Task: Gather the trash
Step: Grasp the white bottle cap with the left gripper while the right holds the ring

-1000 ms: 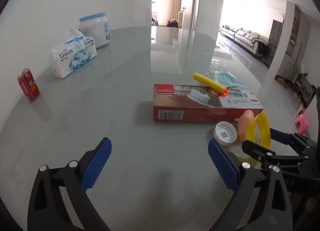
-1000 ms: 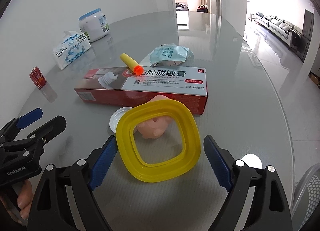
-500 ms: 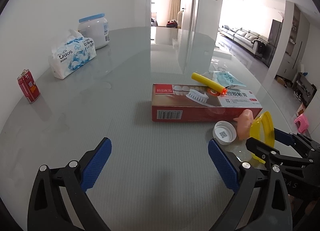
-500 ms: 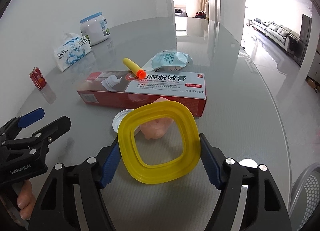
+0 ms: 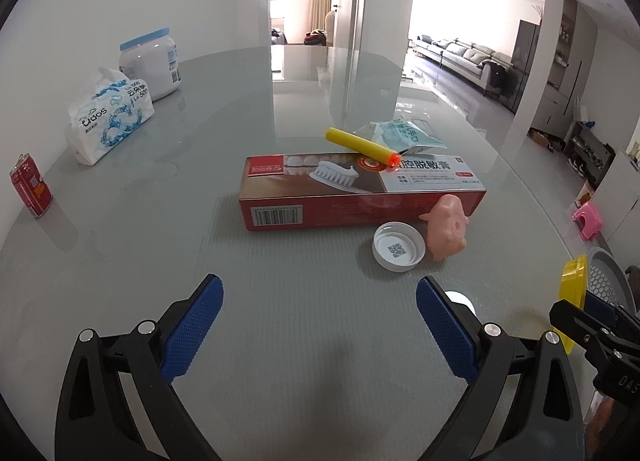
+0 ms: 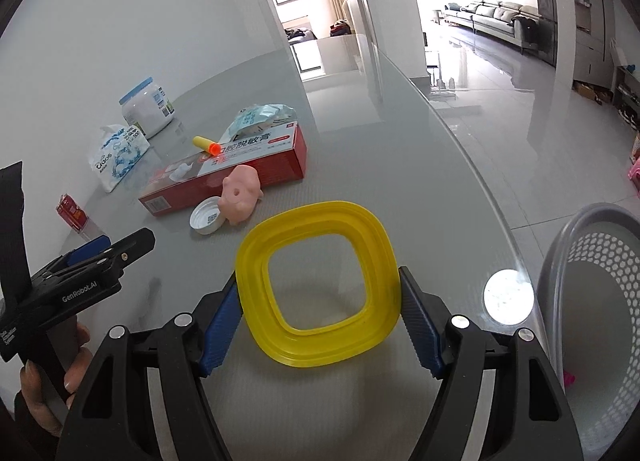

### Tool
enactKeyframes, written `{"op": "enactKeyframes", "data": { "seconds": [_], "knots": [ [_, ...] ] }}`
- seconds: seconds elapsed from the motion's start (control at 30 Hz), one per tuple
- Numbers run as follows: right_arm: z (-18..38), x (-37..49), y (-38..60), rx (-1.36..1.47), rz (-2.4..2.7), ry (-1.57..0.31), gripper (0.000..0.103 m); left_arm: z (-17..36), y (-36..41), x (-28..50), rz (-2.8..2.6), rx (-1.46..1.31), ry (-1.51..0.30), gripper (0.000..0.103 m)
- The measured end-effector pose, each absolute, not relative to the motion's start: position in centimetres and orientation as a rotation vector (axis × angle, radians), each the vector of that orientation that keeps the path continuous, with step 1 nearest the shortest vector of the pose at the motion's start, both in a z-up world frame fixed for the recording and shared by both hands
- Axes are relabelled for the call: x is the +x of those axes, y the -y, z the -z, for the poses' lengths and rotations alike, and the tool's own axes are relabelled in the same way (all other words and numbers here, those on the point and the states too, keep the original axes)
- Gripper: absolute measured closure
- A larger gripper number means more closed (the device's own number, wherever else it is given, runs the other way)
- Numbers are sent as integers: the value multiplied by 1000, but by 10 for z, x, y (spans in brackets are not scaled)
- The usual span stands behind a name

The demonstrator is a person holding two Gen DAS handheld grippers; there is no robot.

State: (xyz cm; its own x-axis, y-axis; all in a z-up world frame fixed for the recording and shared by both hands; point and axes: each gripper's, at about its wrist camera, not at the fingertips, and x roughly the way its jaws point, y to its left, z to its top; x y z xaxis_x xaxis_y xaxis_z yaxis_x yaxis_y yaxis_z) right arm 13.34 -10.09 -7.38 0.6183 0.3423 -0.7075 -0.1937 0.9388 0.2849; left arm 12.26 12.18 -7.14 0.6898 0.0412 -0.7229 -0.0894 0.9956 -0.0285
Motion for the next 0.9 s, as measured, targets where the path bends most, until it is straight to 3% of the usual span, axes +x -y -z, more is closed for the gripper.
{"op": "enactKeyframes", "data": {
  "seconds": [0.77, 0.9],
  "knots": [
    [72, 127, 150, 349, -343, -806, 32, 95, -71, 171, -103, 112, -919, 8],
    [74, 127, 149, 354, -347, -803, 32, 97, -73, 178, -98, 105, -931, 13]
  ]
}}
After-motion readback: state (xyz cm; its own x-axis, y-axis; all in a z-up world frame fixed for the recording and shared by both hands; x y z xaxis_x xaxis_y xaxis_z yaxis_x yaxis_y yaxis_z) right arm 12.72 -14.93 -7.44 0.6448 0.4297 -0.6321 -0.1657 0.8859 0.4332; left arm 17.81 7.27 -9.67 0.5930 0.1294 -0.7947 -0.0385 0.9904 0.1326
